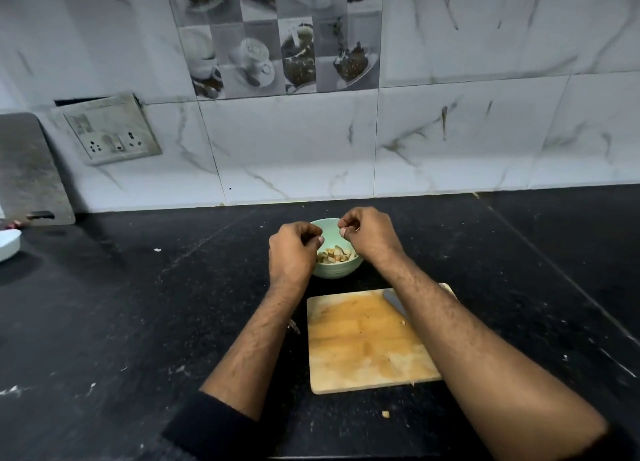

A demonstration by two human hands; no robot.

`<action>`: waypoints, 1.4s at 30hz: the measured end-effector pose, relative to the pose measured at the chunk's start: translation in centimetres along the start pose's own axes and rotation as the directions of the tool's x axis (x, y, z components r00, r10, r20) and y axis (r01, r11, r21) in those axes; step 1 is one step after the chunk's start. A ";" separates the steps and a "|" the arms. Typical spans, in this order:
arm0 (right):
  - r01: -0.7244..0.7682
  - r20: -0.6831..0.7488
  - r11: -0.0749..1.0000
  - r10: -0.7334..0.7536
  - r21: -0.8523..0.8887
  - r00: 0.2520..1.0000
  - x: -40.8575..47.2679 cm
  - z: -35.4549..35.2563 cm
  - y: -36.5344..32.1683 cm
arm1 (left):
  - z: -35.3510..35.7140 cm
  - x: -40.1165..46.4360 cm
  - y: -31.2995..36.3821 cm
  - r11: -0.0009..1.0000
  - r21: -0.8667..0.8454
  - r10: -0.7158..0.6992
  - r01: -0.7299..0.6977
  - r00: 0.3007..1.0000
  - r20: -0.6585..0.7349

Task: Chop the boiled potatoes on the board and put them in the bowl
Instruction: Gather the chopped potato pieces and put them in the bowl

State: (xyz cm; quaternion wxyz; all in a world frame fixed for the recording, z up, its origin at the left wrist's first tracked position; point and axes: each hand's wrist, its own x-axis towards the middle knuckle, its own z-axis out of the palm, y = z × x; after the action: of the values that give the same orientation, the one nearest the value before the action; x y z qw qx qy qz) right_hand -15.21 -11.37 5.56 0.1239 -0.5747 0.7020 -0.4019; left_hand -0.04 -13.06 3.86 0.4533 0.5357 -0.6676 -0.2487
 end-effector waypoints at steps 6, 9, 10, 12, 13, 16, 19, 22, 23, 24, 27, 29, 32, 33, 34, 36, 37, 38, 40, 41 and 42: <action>0.034 -0.006 0.999 -0.034 0.009 0.999 -2.4 -2.3 0.3 | 0.4 -2.4 1.1 0.998 -0.030 0.059 -0.059 0.998 -0.025; 0.035 -0.001 0.999 -0.035 -0.008 0.999 -4.7 -3.9 1.0 | 0.9 -4.5 1.5 0.995 -0.034 0.090 -0.091 0.996 -0.029; 0.031 -0.009 0.999 -0.031 -0.020 0.999 -5.5 -4.4 1.4 | 1.1 -5.2 1.6 0.994 -0.038 0.097 -0.098 0.995 -0.022; 0.016 -0.025 0.999 -0.017 -0.041 1.000 -7.4 -5.2 2.3 | 1.7 -6.8 1.7 0.992 -0.054 0.111 -0.111 0.994 0.006; 0.003 -0.028 0.999 -0.005 -0.052 1.000 -8.5 -5.7 2.7 | 2.1 -7.6 1.7 0.991 -0.062 0.117 -0.116 0.993 0.025; -0.042 -0.016 0.994 0.040 -0.101 0.999 -11.5 -6.6 4.0 | 3.2 -9.7 1.6 0.991 -0.063 0.123 -0.118 0.990 0.076; -0.077 -0.008 0.972 0.078 -0.223 0.997 -14.4 -7.5 5.3 | 4.0 -11.3 1.3 0.993 -0.047 0.113 -0.108 0.983 0.144; -0.088 0.018 0.928 0.101 -0.362 0.995 -17.0 -8.3 6.6 | 4.6 -12.5 1.1 0.991 0.011 0.128 -0.135 0.962 0.241; -0.083 0.046 0.913 0.111 -0.400 0.993 -17.7 -8.5 6.9 | 4.8 -12.9 1.0 0.987 0.038 0.137 -0.153 0.951 0.276; -0.081 0.076 0.901 0.125 -0.426 0.989 -18.3 -8.6 7.1 | 5.1 -13.2 1.0 0.983 0.067 0.143 -0.172 0.939 0.312; -0.076 0.112 0.895 0.138 -0.439 0.984 -19.3 -8.7 7.4 | 5.8 -13.6 1.3 0.958 0.167 0.157 -0.234 0.913 0.376; -0.077 0.090 0.901 0.127 -0.428 0.988 -19.4 -8.5 7.6 | 6.4 -13.5 1.6 0.941 0.235 0.143 -0.246 0.913 0.382; -0.123 0.011 0.922 0.136 -0.368 0.991 -19.4 -8.7 7.9 | 6.9 -13.1 2.4 0.928 0.289 0.114 -0.234 0.919 0.378; -0.137 -0.022 0.928 0.138 -0.345 0.990 -19.3 -8.8 8.0 | 7.0 -12.9 2.6 0.926 0.298 0.111 -0.233 0.920 0.375; -0.145 -0.048 0.931 0.137 -0.334 0.989 -19.2 -9.0 8.1 | 7.1 -12.7 2.8 0.923 0.307 0.105 -0.231 0.920 0.376; -0.143 -0.070 0.930 0.127 -0.337 0.989 -19.0 -9.1 8.2 | 7.3 -12.4 3.1 0.918 0.330 0.079 -0.218 0.918 0.388; -0.138 -0.069 0.928 0.121 -0.347 0.990 -18.9 -9.1 8.2 | 7.4 -12.2 3.1 0.915 0.342 0.067 -0.216 0.915 0.398; -0.129 -0.062 0.922 0.114 -0.365 0.992 -18.8 -9.0 8.2 | 7.4 -12.1 3.1 0.910 0.354 0.059 -0.218 0.911 0.408; -0.108 -0.041 0.902 0.099 -0.418 0.994 -18.6 -8.8 8.1 | 7.5 -12.2 3.0 0.899 0.368 0.068 -0.237 0.906 0.418; -0.096 -0.028 0.890 0.093 -0.445 0.995 -18.5 -8.7 8.0 | 7.5 -12.3 2.9 0.896 0.369 0.080 -0.247 0.907 0.413; -0.085 -0.017 0.879 0.088 -0.470 0.996 -18.3 -8.6 7.8 | 7.4 -12.4 2.7 0.895 0.368 0.092 -0.254 0.910 0.405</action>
State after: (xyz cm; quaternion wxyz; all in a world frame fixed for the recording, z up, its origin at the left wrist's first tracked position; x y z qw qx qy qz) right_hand -20.57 8.97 0.30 0.0007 -0.5567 0.8031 -0.2125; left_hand -7.61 -1.76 -1.59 0.2137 0.4984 -0.8252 -0.1583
